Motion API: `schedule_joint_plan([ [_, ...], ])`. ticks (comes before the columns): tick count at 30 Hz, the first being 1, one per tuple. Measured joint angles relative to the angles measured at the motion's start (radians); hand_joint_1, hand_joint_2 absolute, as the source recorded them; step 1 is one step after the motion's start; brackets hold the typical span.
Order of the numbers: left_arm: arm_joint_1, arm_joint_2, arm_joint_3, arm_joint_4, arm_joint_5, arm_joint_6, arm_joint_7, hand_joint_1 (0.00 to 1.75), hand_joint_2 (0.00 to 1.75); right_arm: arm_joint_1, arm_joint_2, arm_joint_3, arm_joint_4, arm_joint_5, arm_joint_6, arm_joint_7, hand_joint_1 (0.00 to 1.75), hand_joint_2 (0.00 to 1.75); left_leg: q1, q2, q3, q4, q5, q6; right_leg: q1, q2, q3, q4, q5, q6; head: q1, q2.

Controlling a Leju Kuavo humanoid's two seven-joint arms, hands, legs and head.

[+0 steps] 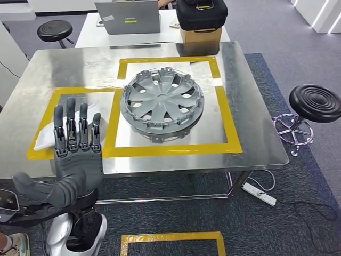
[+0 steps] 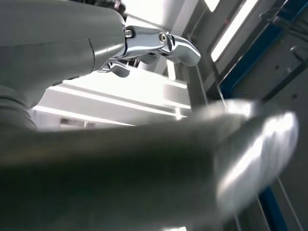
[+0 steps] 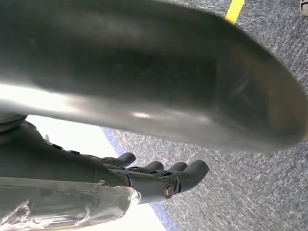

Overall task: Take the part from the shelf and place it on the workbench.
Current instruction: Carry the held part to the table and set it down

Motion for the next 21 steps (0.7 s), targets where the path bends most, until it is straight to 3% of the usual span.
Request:
schedule_joint_plan([
  [2, 0.001, 0.000, -0.002, 0.009, -0.014, -0.004, 0.007, 0.00, 1.75, 0.000, 0.000, 0.000, 0.000, -0.002, 0.000, 0.000, 0.00, 0.00, -0.002, -0.001, 0.029, -0.061, 0.013, 0.008, 0.003, 0.001, -0.004, 0.002, 0.004, 0.011, 0.000, 0.000],
  [5, 0.003, 0.000, -0.004, 0.020, -0.050, 0.003, 0.007, 0.00, 1.75, 0.001, 0.000, -0.002, 0.000, -0.004, 0.000, 0.000, 0.00, 0.00, -0.001, -0.002, 0.024, -0.070, 0.020, 0.024, 0.002, -0.001, -0.010, 0.002, 0.002, 0.028, 0.001, 0.000],
  [7, 0.003, -0.001, -0.008, 0.024, -0.057, 0.004, 0.007, 0.00, 1.75, 0.002, 0.000, -0.005, 0.000, -0.004, 0.000, 0.000, 0.00, 0.00, 0.002, 0.001, 0.020, -0.074, 0.028, 0.036, 0.001, -0.002, -0.034, 0.060, -0.049, 0.036, 0.004, 0.000],
  [9, 0.003, 0.000, -0.013, 0.029, -0.063, 0.008, 0.007, 0.00, 1.75, 0.002, 0.000, -0.009, 0.000, -0.005, 0.000, 0.000, 0.00, 0.00, 0.001, 0.002, 0.010, -0.074, 0.035, 0.042, -0.001, -0.003, -0.078, 0.185, -0.128, 0.043, 0.008, 0.000],
  [10, 0.004, 0.000, -0.014, 0.032, -0.067, 0.011, 0.007, 0.00, 1.75, 0.003, 0.000, -0.011, 0.000, -0.005, 0.000, 0.000, 0.00, 0.00, 0.000, 0.003, 0.005, -0.074, 0.040, 0.043, -0.001, -0.003, -0.095, 0.239, -0.154, 0.045, 0.007, 0.000],
  [11, 0.004, 0.001, -0.015, 0.035, -0.071, 0.015, 0.006, 0.00, 1.75, 0.003, 0.000, -0.013, 0.000, -0.005, 0.000, 0.000, 0.00, 0.00, 0.000, 0.003, -0.002, -0.074, 0.045, 0.043, -0.001, -0.003, -0.098, 0.264, -0.161, 0.046, 0.008, 0.000],
  [12, 0.005, 0.001, -0.016, 0.038, -0.074, 0.020, 0.006, 0.00, 1.75, 0.003, 0.000, -0.015, 0.000, -0.006, 0.000, 0.000, 0.00, 0.00, 0.000, 0.003, -0.008, -0.074, 0.050, 0.042, -0.001, -0.003, -0.080, 0.250, -0.151, 0.046, 0.007, 0.000],
  [15, 0.007, 0.001, -0.016, 0.042, -0.079, 0.035, 0.003, 0.00, 1.75, 0.000, 0.000, -0.016, 0.000, -0.007, -0.001, -0.001, 0.00, 0.00, 0.001, 0.001, -0.024, -0.073, 0.068, 0.030, -0.002, -0.002, 0.050, 0.059, -0.087, 0.044, 0.008, 0.000],
  [16, 0.007, 0.001, -0.016, 0.043, -0.080, 0.038, 0.003, 0.00, 1.75, -0.002, 0.000, -0.017, 0.000, -0.007, -0.001, -0.001, 0.00, 0.00, 0.001, 0.001, -0.026, -0.073, 0.073, 0.024, -0.001, 0.000, 0.079, 0.013, -0.075, 0.041, 0.007, 0.000],
  [17, 0.007, 0.001, -0.016, 0.043, -0.081, 0.039, 0.002, 0.00, 1.75, -0.004, 0.000, -0.017, 0.000, -0.008, -0.002, -0.001, 0.00, 0.00, 0.000, 0.001, -0.028, -0.073, 0.079, 0.017, 0.001, 0.003, 0.090, -0.009, -0.072, 0.036, 0.006, 0.000],
  [20, 0.010, 0.000, -0.016, 0.045, -0.080, 0.044, 0.001, 0.00, 1.75, -0.003, 0.000, -0.021, 0.000, -0.009, -0.002, -0.002, 0.00, 0.00, 0.001, 0.000, -0.031, -0.076, 0.093, -0.001, 0.002, 0.004, 0.072, -0.008, -0.059, 0.014, 0.003, 0.000],
  [21, 0.011, 0.001, -0.016, 0.045, -0.078, 0.047, 0.001, 0.00, 1.75, -0.002, 0.000, -0.023, 0.000, -0.009, -0.002, -0.001, 0.00, 0.00, 0.001, 0.000, -0.036, -0.068, 0.081, -0.005, 0.001, 0.002, 0.067, -0.009, -0.051, 0.006, 0.002, 0.000],
])
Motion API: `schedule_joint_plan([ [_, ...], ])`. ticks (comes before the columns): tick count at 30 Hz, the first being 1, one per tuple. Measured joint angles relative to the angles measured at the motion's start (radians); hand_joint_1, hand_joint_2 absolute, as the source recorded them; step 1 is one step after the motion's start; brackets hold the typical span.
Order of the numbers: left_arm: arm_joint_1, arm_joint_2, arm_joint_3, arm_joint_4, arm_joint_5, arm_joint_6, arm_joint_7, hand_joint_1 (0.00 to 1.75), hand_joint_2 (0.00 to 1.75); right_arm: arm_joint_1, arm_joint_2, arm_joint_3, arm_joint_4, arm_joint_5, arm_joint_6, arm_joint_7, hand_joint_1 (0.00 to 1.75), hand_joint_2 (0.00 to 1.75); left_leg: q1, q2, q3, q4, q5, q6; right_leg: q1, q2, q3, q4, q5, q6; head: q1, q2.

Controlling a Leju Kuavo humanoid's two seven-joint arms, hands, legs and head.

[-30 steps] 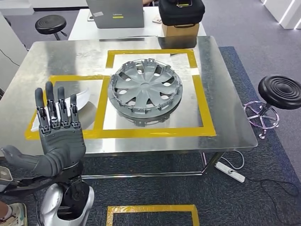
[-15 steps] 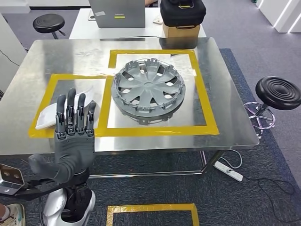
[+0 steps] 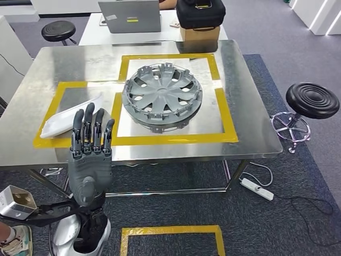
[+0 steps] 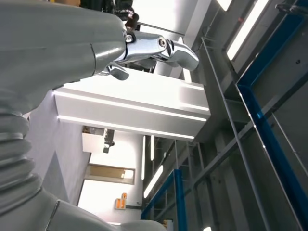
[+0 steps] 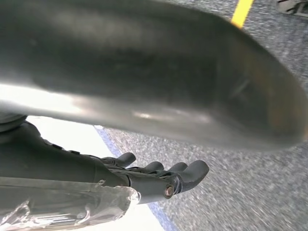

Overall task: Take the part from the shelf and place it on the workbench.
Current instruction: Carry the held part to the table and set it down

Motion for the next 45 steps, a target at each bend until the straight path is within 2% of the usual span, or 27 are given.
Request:
schedule_joint_plan([
  [2, 0.002, 0.000, 0.001, 0.001, 0.006, 0.005, 0.000, 0.00, 1.75, 0.001, 0.000, -0.002, 0.000, 0.000, 0.000, 0.000, 0.00, 0.00, 0.000, 0.001, -0.027, 0.072, -0.076, -0.007, -0.001, -0.004, -0.016, -0.001, 0.020, -0.012, -0.003, 0.000],
  [4, 0.003, 0.001, 0.001, 0.003, 0.011, 0.006, 0.000, 0.00, 1.75, 0.001, 0.000, -0.002, 0.000, 0.000, 0.000, -0.002, 0.00, 0.00, -0.001, 0.001, -0.063, 0.196, -0.165, -0.009, 0.001, -0.005, -0.040, -0.001, 0.039, -0.019, -0.006, 0.000],
  [5, 0.003, 0.001, 0.001, 0.004, 0.013, 0.006, 0.000, 0.00, 1.75, 0.001, 0.000, -0.002, 0.000, 0.000, -0.001, -0.002, 0.00, 0.00, -0.001, 0.001, -0.071, 0.243, -0.185, -0.008, 0.003, -0.006, -0.054, 0.000, 0.048, -0.021, -0.006, 0.000],
  [7, 0.004, 0.003, 0.002, 0.007, 0.014, 0.005, 0.000, 0.00, 1.75, 0.001, 0.000, -0.003, 0.000, 0.000, -0.001, -0.002, 0.00, 0.00, -0.003, 0.001, -0.042, 0.248, -0.168, 0.000, 0.008, -0.007, -0.079, 0.000, 0.066, -0.021, -0.006, 0.000],
  [9, 0.004, 0.003, 0.001, 0.009, 0.014, 0.005, 0.000, 0.00, 1.75, 0.001, 0.000, -0.004, 0.000, -0.001, -0.001, -0.003, 0.00, 0.00, -0.010, 0.001, 0.048, 0.140, -0.128, 0.014, 0.011, -0.006, -0.098, 0.001, 0.082, -0.018, -0.006, 0.000],
  [11, 0.003, 0.001, 0.000, 0.009, 0.014, 0.005, 0.000, 0.00, 1.75, 0.001, 0.000, -0.006, 0.000, -0.002, -0.001, -0.003, 0.00, 0.00, -0.017, 0.001, 0.133, 0.021, -0.122, 0.028, 0.014, -0.006, -0.111, 0.002, 0.096, -0.010, -0.006, 0.000],
  [12, 0.003, 0.000, 0.000, 0.009, 0.014, 0.006, 0.000, 0.00, 1.75, 0.002, 0.000, -0.007, 0.000, -0.002, -0.002, -0.003, 0.00, 0.00, -0.020, 0.001, 0.152, -0.010, -0.126, 0.032, 0.014, -0.006, -0.115, 0.003, 0.104, -0.006, -0.006, 0.000],
  [15, 0.006, -0.001, 0.001, 0.011, 0.013, 0.009, -0.001, 0.00, 1.75, 0.003, 0.000, -0.008, 0.000, -0.002, -0.002, -0.004, 0.00, 0.00, -0.020, 0.002, 0.145, -0.031, -0.113, 0.045, 0.011, -0.008, -0.126, 0.004, 0.113, 0.010, -0.006, 0.000],
  [17, 0.007, -0.002, 0.001, 0.012, 0.013, 0.009, -0.001, 0.00, 1.75, 0.006, 0.000, -0.009, 0.000, -0.002, -0.002, -0.004, 0.00, 0.00, -0.016, 0.006, 0.131, -0.036, -0.094, 0.056, 0.009, -0.007, -0.148, 0.060, 0.054, 0.021, -0.003, 0.000],
  [19, 0.008, -0.002, 0.001, 0.014, 0.011, 0.011, -0.001, 0.00, 1.75, 0.007, 0.000, -0.010, 0.000, -0.002, -0.002, -0.005, 0.00, 0.00, -0.016, 0.007, 0.109, -0.035, -0.076, 0.060, 0.006, -0.007, -0.185, 0.183, -0.038, 0.030, 0.001, 0.000],
  [20, 0.009, -0.002, 0.002, 0.015, 0.009, 0.013, -0.001, 0.00, 1.75, 0.007, 0.000, -0.011, 0.000, -0.002, -0.002, -0.005, 0.00, 0.00, -0.016, 0.008, 0.097, -0.035, -0.066, 0.060, 0.005, -0.007, -0.196, 0.241, -0.064, 0.033, 0.001, 0.000],
  [21, 0.010, -0.001, 0.002, 0.017, 0.006, 0.016, -0.001, 0.00, 1.75, 0.007, 0.000, -0.012, 0.000, -0.002, -0.002, -0.005, 0.00, 0.00, -0.016, 0.008, 0.084, -0.034, -0.055, 0.059, 0.004, -0.007, -0.194, 0.274, -0.069, 0.035, 0.001, 0.000],
  [22, 0.012, -0.001, 0.002, 0.019, 0.003, 0.019, -0.001, 0.00, 1.75, 0.007, 0.000, -0.013, 0.000, -0.002, -0.002, -0.005, 0.00, 0.00, -0.015, 0.009, 0.070, -0.034, -0.045, 0.058, 0.004, -0.007, -0.175, 0.271, -0.054, 0.037, 0.001, 0.000],
  [24, 0.014, -0.001, 0.004, 0.024, -0.003, 0.029, 0.000, 0.00, 1.75, 0.006, -0.001, -0.016, 0.000, -0.002, -0.002, -0.005, 0.00, 0.00, -0.014, 0.008, 0.048, -0.033, -0.026, 0.051, 0.001, -0.007, -0.083, 0.166, -0.009, 0.039, 0.001, 0.000],
  [26, 0.015, -0.001, 0.005, 0.027, -0.010, 0.037, 0.002, 0.00, 1.75, 0.002, -0.001, -0.017, 0.000, -0.002, -0.002, -0.005, 0.00, 0.00, -0.015, 0.007, 0.033, -0.030, -0.009, 0.041, 0.002, -0.005, 0.017, 0.026, -0.004, 0.035, 0.002, 0.000],
  [27, 0.015, -0.002, 0.005, 0.028, -0.013, 0.039, 0.003, 0.00, 1.75, 0.000, -0.001, -0.018, 0.000, -0.002, -0.002, -0.005, 0.00, 0.00, -0.016, 0.007, 0.030, -0.029, -0.002, 0.035, 0.003, -0.003, 0.041, -0.014, -0.011, 0.030, 0.003, 0.000],
  [29, 0.016, -0.002, 0.005, 0.030, -0.016, 0.040, 0.004, 0.00, 1.75, -0.001, -0.001, -0.018, 0.000, -0.002, -0.002, -0.005, 0.00, 0.00, -0.015, 0.007, 0.028, -0.030, 0.013, 0.025, 0.006, -0.001, 0.038, -0.028, -0.010, 0.013, 0.003, 0.000],
  [31, 0.016, -0.002, 0.005, 0.033, -0.018, 0.042, 0.004, 0.00, 1.75, 0.001, -0.001, -0.019, 0.000, -0.002, -0.002, -0.006, 0.00, 0.00, -0.013, 0.007, 0.017, -0.015, -0.006, 0.014, 0.005, -0.005, 0.025, -0.028, 0.005, -0.005, 0.001, 0.000],
  [32, 0.016, -0.001, 0.005, 0.034, -0.020, 0.043, 0.005, 0.00, 1.75, 0.000, -0.001, -0.019, 0.000, -0.002, -0.002, -0.006, 0.00, 0.00, -0.013, 0.007, 0.004, 0.016, -0.041, 0.008, 0.003, -0.007, 0.017, -0.029, 0.015, -0.014, -0.001, 0.000],
  [34, 0.016, 0.001, 0.005, 0.037, -0.020, 0.042, 0.009, 0.00, 1.75, 0.000, -0.001, -0.020, 0.000, -0.002, -0.002, -0.006, 0.00, 0.00, -0.011, 0.007, -0.034, 0.132, -0.139, 0.000, 0.003, -0.008, -0.007, -0.028, 0.037, -0.022, -0.005, 0.000],
  [35, 0.016, 0.002, 0.005, 0.039, -0.015, 0.038, 0.013, 0.00, 1.75, 0.000, -0.001, -0.021, 0.000, -0.002, -0.002, -0.007, 0.00, 0.00, -0.011, 0.008, -0.049, 0.194, -0.173, -0.002, 0.004, -0.008, -0.021, -0.028, 0.048, -0.023, -0.005, 0.000],
  [36, 0.016, 0.004, 0.005, 0.043, -0.008, 0.033, 0.016, 0.00, 1.75, 0.000, -0.001, -0.021, 0.000, -0.002, -0.002, -0.007, 0.00, 0.00, -0.011, 0.008, -0.054, 0.237, -0.186, -0.003, 0.004, -0.009, -0.036, -0.027, 0.059, -0.023, -0.005, 0.000],
  [38, 0.016, 0.005, 0.005, 0.048, 0.009, 0.023, 0.022, 0.00, 1.75, 0.000, -0.001, -0.023, 0.000, -0.003, -0.003, -0.008, 0.00, 0.00, -0.011, 0.008, -0.015, 0.224, -0.154, 0.000, 0.005, -0.009, -0.062, -0.026, 0.078, -0.019, -0.005, 0.000],
  [40, 0.014, 0.006, 0.004, 0.052, 0.014, 0.019, 0.026, 0.00, 1.75, 0.000, -0.001, -0.024, 0.000, -0.004, -0.003, -0.009, 0.00, 0.00, -0.011, 0.008, 0.083, 0.105, -0.117, 0.007, 0.006, -0.008, -0.081, -0.025, 0.095, -0.013, -0.005, 0.000],
  [42, 0.010, 0.006, 0.003, 0.053, 0.022, 0.013, 0.031, 0.00, 0.87, 0.000, -0.001, -0.024, 0.000, -0.005, -0.004, -0.009, 0.00, 0.00, -0.013, 0.007, 0.161, -0.009, -0.117, 0.016, 0.009, -0.007, -0.096, -0.021, 0.110, -0.004, -0.004, 0.000],
  [44, 0.011, 0.005, 0.003, 0.057, 0.059, -0.009, 0.035, 0.00, 0.00, -0.001, -0.001, -0.025, 0.000, -0.005, -0.004, -0.009, 0.00, 0.00, -0.016, 0.007, 0.172, -0.047, -0.123, 0.029, 0.009, -0.008, -0.106, -0.021, 0.124, 0.006, -0.004, 0.000],
  [45, 0.013, 0.005, 0.004, 0.060, 0.084, -0.024, 0.036, 0.00, 0.00, 0.000, -0.001, -0.025, 0.000, -0.005, -0.004, -0.009, 0.00, 0.00, -0.016, 0.007, 0.166, -0.049, -0.118, 0.037, 0.007, -0.008, -0.111, -0.020, 0.127, 0.011, -0.004, 0.000],
])
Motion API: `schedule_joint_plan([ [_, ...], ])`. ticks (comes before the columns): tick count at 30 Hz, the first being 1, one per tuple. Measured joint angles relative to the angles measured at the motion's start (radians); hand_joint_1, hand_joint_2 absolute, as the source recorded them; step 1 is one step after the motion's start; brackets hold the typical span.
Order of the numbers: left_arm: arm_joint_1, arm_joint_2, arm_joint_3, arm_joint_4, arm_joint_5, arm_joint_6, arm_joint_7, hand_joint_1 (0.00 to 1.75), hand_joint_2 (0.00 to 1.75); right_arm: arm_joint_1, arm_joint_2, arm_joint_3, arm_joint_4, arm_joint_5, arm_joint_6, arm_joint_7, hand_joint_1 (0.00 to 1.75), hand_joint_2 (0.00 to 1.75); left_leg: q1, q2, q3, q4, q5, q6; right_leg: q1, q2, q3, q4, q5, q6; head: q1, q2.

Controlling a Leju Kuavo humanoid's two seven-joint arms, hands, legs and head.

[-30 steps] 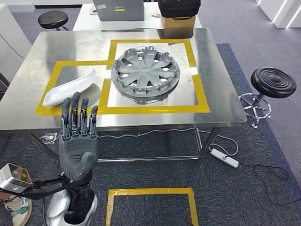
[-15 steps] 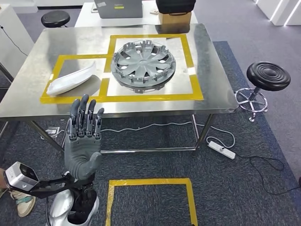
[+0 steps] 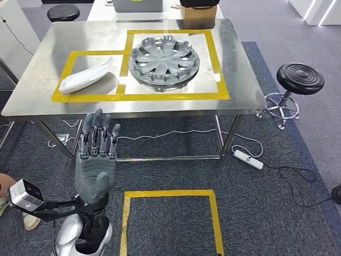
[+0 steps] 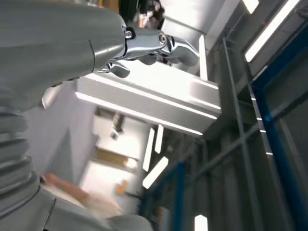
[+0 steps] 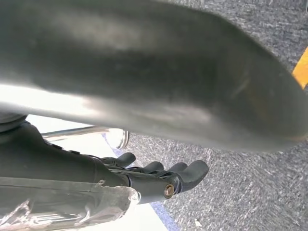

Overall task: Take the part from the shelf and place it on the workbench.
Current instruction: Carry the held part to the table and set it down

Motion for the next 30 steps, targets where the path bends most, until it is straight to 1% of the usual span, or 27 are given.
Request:
schedule_joint_plan([
  [1, 0.002, 0.000, 0.001, 0.002, 0.021, -0.013, 0.000, 0.00, 0.00, 0.002, 0.000, 0.000, 0.000, 0.000, 0.000, 0.000, 0.00, 0.00, 0.000, 0.000, -0.004, -0.001, 0.007, 0.008, -0.002, 0.000, -0.007, 0.010, -0.009, 0.005, 0.001, 0.000],
  [2, 0.004, -0.001, 0.003, 0.004, 0.036, -0.021, 0.000, 0.00, 0.00, 0.003, 0.000, 0.000, 0.000, 0.000, 0.000, -0.001, 0.00, 0.00, 0.001, 0.001, -0.008, -0.002, 0.014, 0.015, -0.003, 0.000, -0.021, 0.040, -0.033, 0.010, 0.003, 0.000],
  [3, 0.004, -0.001, 0.005, 0.006, 0.041, -0.025, 0.000, 0.00, 0.00, 0.005, 0.000, 0.000, 0.000, 0.001, 0.000, -0.001, 0.00, 0.00, 0.002, 0.002, -0.014, -0.002, 0.020, 0.019, -0.004, 0.000, -0.042, 0.092, -0.069, 0.015, 0.004, 0.000],
  [4, 0.005, -0.001, 0.007, 0.008, 0.043, -0.027, 0.002, 0.00, 0.00, 0.005, 0.000, 0.000, 0.000, 0.001, 0.001, -0.002, 0.00, 0.00, 0.002, 0.002, -0.021, -0.001, 0.027, 0.022, -0.004, 0.000, -0.068, 0.160, -0.111, 0.019, 0.006, 0.000],
  [5, 0.007, -0.001, 0.010, 0.012, 0.043, -0.027, 0.006, 0.00, 0.00, 0.006, 0.000, 0.000, 0.000, 0.001, 0.001, -0.003, 0.00, 0.00, 0.002, 0.002, -0.029, -0.001, 0.033, 0.023, -0.004, 0.000, -0.090, 0.226, -0.145, 0.022, 0.006, 0.000],
  [6, 0.010, 0.000, 0.015, 0.017, 0.037, -0.024, 0.013, 0.00, 0.00, 0.006, 0.000, 0.000, 0.000, 0.001, 0.002, -0.005, 0.00, 0.00, 0.001, 0.002, -0.037, 0.000, 0.039, 0.023, -0.004, 0.000, -0.100, 0.270, -0.163, 0.024, 0.006, 0.000],
  [7, 0.013, 0.000, 0.020, 0.025, 0.026, -0.017, 0.023, 0.00, 0.00, 0.007, 0.000, 0.000, 0.000, 0.001, 0.003, -0.005, 0.00, 0.00, 0.001, 0.002, -0.043, 0.000, 0.044, 0.023, -0.004, 0.000, -0.091, 0.277, -0.164, 0.024, 0.006, 0.000],
  [8, 0.017, 0.000, 0.025, 0.037, 0.008, -0.006, 0.033, 0.00, 0.00, 0.007, 0.000, -0.001, 0.000, 0.001, 0.003, -0.006, 0.00, 0.00, 0.001, 0.002, -0.049, 0.000, 0.049, 0.022, -0.004, 0.000, -0.060, 0.241, -0.148, 0.023, 0.006, 0.000],
  [9, 0.022, 0.000, 0.033, 0.054, -0.017, 0.011, 0.039, 0.00, 0.00, 0.007, 0.000, -0.001, 0.000, 0.001, 0.003, -0.007, 0.00, 0.00, 0.001, 0.001, -0.052, 0.000, 0.053, 0.019, -0.004, 0.000, -0.012, 0.175, -0.124, 0.021, 0.006, 0.000],
  [10, 0.025, 0.000, 0.043, 0.076, -0.049, 0.031, 0.039, 0.00, 0.00, 0.005, 0.000, -0.001, 0.000, 0.001, 0.003, -0.007, 0.00, 0.00, 0.000, 0.001, -0.055, 0.001, 0.056, 0.016, -0.004, 0.000, 0.037, 0.099, -0.106, 0.018, 0.007, 0.000],
  [11, 0.028, -0.001, 0.057, 0.103, -0.086, 0.058, 0.033, 0.00, 0.00, 0.003, 0.000, -0.001, 0.000, 0.002, 0.003, -0.008, 0.00, 0.00, -0.002, 0.001, -0.057, 0.002, 0.059, 0.012, -0.003, 0.001, 0.076, 0.038, -0.093, 0.013, 0.006, 0.000],
  [12, 0.029, -0.002, 0.072, 0.135, -0.125, 0.090, 0.024, 0.00, 0.00, 0.002, 0.000, -0.001, 0.000, 0.002, 0.003, -0.009, 0.00, 0.00, -0.004, 0.001, -0.059, 0.003, 0.061, 0.007, -0.002, 0.002, 0.098, 0.002, -0.088, 0.007, 0.005, 0.000],
  [13, 0.029, -0.004, 0.089, 0.169, -0.164, 0.124, 0.015, 0.00, 0.00, 0.001, 0.000, -0.001, 0.000, 0.003, 0.003, -0.009, 0.00, 0.00, -0.005, 0.002, -0.061, 0.004, 0.064, 0.002, -0.001, 0.003, 0.103, -0.012, -0.089, 0.001, 0.004, 0.000],
  [15, 0.027, -0.008, 0.127, 0.244, -0.222, 0.181, -0.002, 0.00, 0.00, 0.003, 0.000, -0.001, 0.000, 0.004, 0.003, -0.008, 0.00, 0.00, -0.003, 0.002, -0.065, 0.005, 0.069, -0.009, 0.001, 0.004, 0.100, -0.011, -0.081, -0.013, 0.004, 0.000],
  [16, 0.024, -0.010, 0.147, 0.284, -0.238, 0.197, -0.011, 0.00, 0.00, 0.004, 0.001, -0.002, 0.000, 0.004, 0.003, -0.008, 0.00, 0.00, -0.001, 0.002, -0.070, 0.013, 0.062, -0.015, 0.000, 0.004, 0.098, -0.012, -0.077, -0.019, 0.004, 0.000],
  [17, 0.021, -0.011, 0.167, 0.321, -0.247, 0.206, -0.019, 0.00, 0.00, 0.005, 0.001, -0.002, 0.000, 0.004, 0.003, -0.008, 0.00, 0.00, 0.000, 0.001, -0.081, 0.036, 0.044, -0.020, -0.002, 0.003, 0.096, -0.013, -0.073, -0.026, 0.002, 0.000],
  [18, 0.016, -0.012, 0.184, 0.356, -0.253, 0.208, -0.025, 0.00, 0.00, 0.005, 0.002, -0.002, 0.000, 0.004, 0.003, -0.007, 0.00, 0.00, 0.001, 0.001, -0.102, 0.079, 0.016, -0.026, -0.003, 0.002, 0.093, -0.015, -0.069, -0.031, 0.000, 0.000],
  [20, 0.012, -0.016, 0.211, 0.416, -0.258, 0.210, -0.031, 0.00, 0.00, 0.005, 0.002, -0.003, 0.000, 0.005, 0.003, -0.007, 0.00, 0.00, 0.004, 0.001, -0.162, 0.209, -0.052, -0.034, -0.003, 0.001, 0.083, -0.015, -0.064, -0.036, -0.003, 0.000],
  [21, 0.012, -0.017, 0.222, 0.440, -0.260, 0.210, -0.032, 0.00, 0.00, 0.006, 0.002, -0.003, 0.000, 0.005, 0.003, -0.007, 0.00, 0.00, 0.005, 0.001, -0.186, 0.262, -0.071, -0.036, -0.003, 0.001, 0.079, -0.014, -0.062, -0.037, -0.003, 0.000],
  [22, 0.012, -0.019, 0.232, 0.459, -0.261, 0.210, -0.033, 0.00, 0.00, 0.007, 0.002, -0.004, 0.000, 0.005, 0.003, -0.007, 0.00, 0.00, 0.005, 0.001, -0.196, 0.285, -0.071, -0.036, -0.003, 0.001, 0.075, -0.014, -0.060, -0.036, -0.004, 0.000],
  [23, 0.011, -0.020, 0.239, 0.473, -0.262, 0.210, -0.033, 0.00, 0.00, 0.007, 0.002, -0.004, 0.000, 0.005, 0.003, -0.006, 0.00, 0.00, 0.006, 0.001, -0.187, 0.271, -0.053, -0.036, -0.003, 0.001, 0.073, -0.014, -0.058, -0.035, -0.003, 0.000],
  [24, 0.011, -0.022, 0.244, 0.483, -0.264, 0.210, -0.033, 0.00, 0.00, 0.008, 0.002, -0.005, 0.000, 0.005, 0.003, -0.006, 0.00, 0.00, 0.006, 0.001, -0.161, 0.224, -0.021, -0.034, -0.003, 0.002, 0.072, -0.014, -0.056, -0.033, -0.003, 0.000],
  [25, 0.009, -0.024, 0.247, 0.489, -0.266, 0.210, -0.032, 0.00, 0.00, 0.008, 0.002, -0.006, 0.000, 0.005, 0.003, -0.006, 0.00, 0.00, 0.006, 0.002, -0.127, 0.161, 0.012, -0.032, -0.003, 0.002, 0.071, -0.013, -0.055, -0.030, -0.003, 0.000],
  [26, 0.007, -0.027, 0.249, 0.495, -0.267, 0.210, -0.032, 0.00, 0.00, 0.008, 0.002, -0.006, 0.000, 0.005, 0.003, -0.006, 0.00, 0.00, 0.007, 0.001, -0.093, 0.096, 0.035, -0.030, -0.001, 0.002, 0.069, -0.010, -0.055, -0.026, -0.004, 0.000],
  [27, 0.004, -0.029, 0.251, 0.500, -0.269, 0.210, -0.032, 0.00, 0.00, 0.007, 0.002, -0.006, 0.000, 0.005, 0.003, -0.006, 0.00, 0.00, 0.007, 0.001, -0.071, 0.050, 0.047, -0.025, 0.001, 0.002, 0.065, -0.006, -0.055, -0.022, -0.003, 0.000],
  [28, 0.002, -0.031, 0.253, 0.506, -0.269, 0.210, -0.032, 0.00, 0.00, 0.006, 0.002, -0.006, 0.000, 0.005, 0.003, -0.006, 0.00, 0.00, 0.007, 0.000, -0.062, 0.025, 0.050, -0.020, 0.004, 0.002, 0.060, -0.003, -0.054, -0.017, -0.002, 0.000],
  [30, 0.002, -0.034, 0.259, 0.515, -0.270, 0.210, -0.030, 0.00, 0.00, 0.007, 0.002, -0.007, 0.000, 0.006, 0.003, -0.006, 0.00, 0.00, 0.006, -0.001, -0.064, 0.017, 0.048, -0.008, 0.004, 0.001, 0.052, -0.001, -0.052, -0.008, -0.001, 0.000],
])
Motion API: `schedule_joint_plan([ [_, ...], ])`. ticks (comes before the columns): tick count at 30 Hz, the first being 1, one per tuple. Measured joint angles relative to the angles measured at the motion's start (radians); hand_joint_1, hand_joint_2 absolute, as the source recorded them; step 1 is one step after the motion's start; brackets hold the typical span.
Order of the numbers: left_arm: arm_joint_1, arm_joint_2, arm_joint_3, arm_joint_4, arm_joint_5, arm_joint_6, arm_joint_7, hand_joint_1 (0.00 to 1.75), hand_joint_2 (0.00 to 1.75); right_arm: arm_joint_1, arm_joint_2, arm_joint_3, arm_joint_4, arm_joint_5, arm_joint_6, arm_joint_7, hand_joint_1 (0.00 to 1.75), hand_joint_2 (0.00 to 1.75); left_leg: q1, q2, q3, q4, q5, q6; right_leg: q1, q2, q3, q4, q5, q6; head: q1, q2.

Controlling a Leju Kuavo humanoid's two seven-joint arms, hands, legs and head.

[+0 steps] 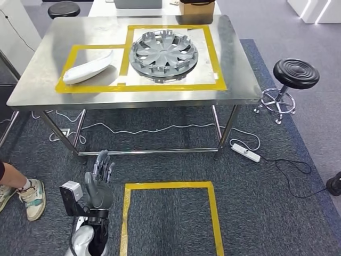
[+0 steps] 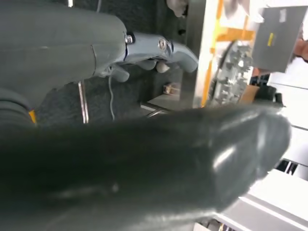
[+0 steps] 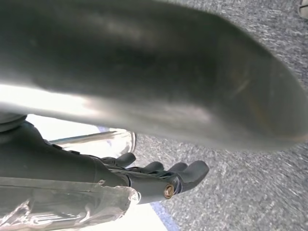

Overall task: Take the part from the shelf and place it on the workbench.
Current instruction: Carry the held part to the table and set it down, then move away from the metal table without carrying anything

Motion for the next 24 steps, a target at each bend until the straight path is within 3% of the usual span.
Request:
schedule_joint_plan([
  [2, -0.001, -0.002, 0.006, 0.007, -0.009, 0.013, 0.015, 0.00, 0.00, 0.002, 0.000, -0.001, 0.000, 0.000, -0.001, 0.000, 0.00, 0.00, 0.002, 0.000, -0.002, -0.002, 0.004, 0.010, -0.002, 0.000, -0.013, 0.023, -0.019, 0.010, 0.002, 0.000],
  [3, -0.004, -0.003, 0.010, 0.016, -0.020, 0.028, 0.029, 0.00, 0.00, 0.002, 0.000, -0.001, 0.000, 0.000, -0.005, 0.001, 0.00, 0.00, 0.003, 0.001, -0.002, -0.003, 0.006, 0.015, -0.003, 0.000, -0.031, 0.063, -0.044, 0.014, 0.004, 0.000],
  [5, -0.026, -0.004, 0.026, 0.075, -0.055, 0.077, 0.052, 0.00, 0.00, 0.003, 0.000, -0.002, 0.000, 0.000, -0.020, 0.004, 0.00, 0.00, 0.003, 0.001, -0.004, -0.003, 0.007, 0.021, -0.004, 0.000, -0.088, 0.195, -0.110, 0.021, 0.008, 0.000],
  [7, -0.059, -0.001, 0.063, 0.206, -0.095, 0.136, 0.053, 0.00, 0.00, 0.004, 0.000, -0.003, 0.000, 0.001, -0.039, 0.002, 0.00, 0.00, 0.002, 0.002, -0.005, -0.003, 0.008, 0.023, -0.004, 0.000, -0.131, 0.292, -0.139, 0.023, 0.009, 0.000],
  [8, -0.074, 0.002, 0.086, 0.287, -0.107, 0.156, 0.050, 0.00, 0.00, 0.005, 0.000, -0.004, 0.000, 0.000, -0.046, -0.003, 0.00, 0.00, 0.003, 0.002, -0.005, -0.002, 0.008, 0.023, -0.005, 0.000, -0.127, 0.286, -0.126, 0.023, 0.009, 0.000],
  [9, -0.090, 0.006, 0.112, 0.371, -0.113, 0.171, 0.052, 0.00, 0.00, 0.005, 0.000, -0.006, 0.000, -0.002, -0.051, -0.010, 0.00, 0.00, 0.003, 0.002, -0.004, -0.002, 0.008, 0.022, -0.007, -0.001, -0.104, 0.241, -0.098, 0.023, 0.009, 0.000],
  [11, -0.117, 0.015, 0.159, 0.521, -0.109, 0.189, 0.071, 0.00, 0.00, 0.004, 0.001, -0.013, 0.000, -0.020, -0.067, -0.028, 0.00, 0.00, 0.002, 0.001, -0.004, 0.000, 0.007, 0.016, -0.012, 0.000, -0.029, 0.100, -0.040, 0.024, 0.010, 0.000],
  [13, -0.130, 0.025, 0.202, 0.642, -0.104, 0.207, 0.098, 0.00, 0.00, 0.001, 0.002, -0.029, 0.000, -0.051, -0.092, -0.047, 0.00, 0.00, -0.002, 0.000, -0.007, 0.002, 0.008, 0.004, -0.013, 0.005, 0.011, 0.020, -0.021, 0.018, 0.009, 0.000],
  [17, -0.130, 0.038, 0.262, 0.811, -0.103, 0.216, 0.189, 0.00, 0.00, 0.001, 0.003, -0.058, 0.000, -0.080, -0.071, -0.066, 0.00, 0.00, 0.001, 0.000, -0.015, 0.014, -0.002, -0.017, -0.011, 0.008, 0.011, 0.010, -0.017, -0.009, 0.005, 0.000],
  [19, -0.125, 0.045, 0.285, 0.869, -0.096, 0.216, 0.251, 0.00, 0.00, 0.000, 0.003, -0.068, 0.000, -0.085, -0.052, -0.076, 0.00, 0.00, 0.002, 0.000, -0.054, 0.098, -0.055, -0.026, -0.014, 0.006, 0.011, 0.007, -0.015, -0.019, 0.000, 0.000],
  [21, -0.113, 0.051, 0.304, 0.919, -0.098, 0.216, 0.334, 0.00, 0.00, 0.000, 0.003, -0.074, 0.000, -0.087, -0.032, -0.083, 0.00, 0.00, 0.002, 0.001, -0.120, 0.235, -0.116, -0.030, -0.013, 0.005, 0.010, 0.007, -0.015, -0.024, -0.002, 0.000],
  [22, -0.105, 0.054, 0.309, 0.938, -0.108, 0.216, 0.389, 0.00, 0.00, 0.001, 0.003, -0.077, 0.000, -0.085, -0.021, -0.082, 0.00, 0.00, 0.002, 0.001, -0.141, 0.278, -0.126, -0.030, -0.012, 0.005, 0.010, 0.007, -0.015, -0.024, -0.002, 0.000],
  [23, -0.096, 0.058, 0.311, 0.956, -0.124, 0.219, 0.456, 0.00, 0.00, 0.001, 0.003, -0.079, 0.000, -0.082, -0.010, -0.080, 0.00, 0.00, 0.002, 0.001, -0.147, 0.288, -0.118, -0.029, -0.012, 0.005, 0.010, 0.007, -0.015, -0.024, -0.003, 0.000],
  [24, -0.087, 0.060, 0.310, 0.970, -0.144, 0.225, 0.521, 0.00, 0.00, 0.001, 0.003, -0.081, 0.000, -0.078, -0.003, -0.076, 0.00, 0.00, 0.002, 0.001, -0.133, 0.258, -0.092, -0.027, -0.012, 0.006, 0.010, 0.007, -0.015, -0.024, -0.003, 0.000],
])
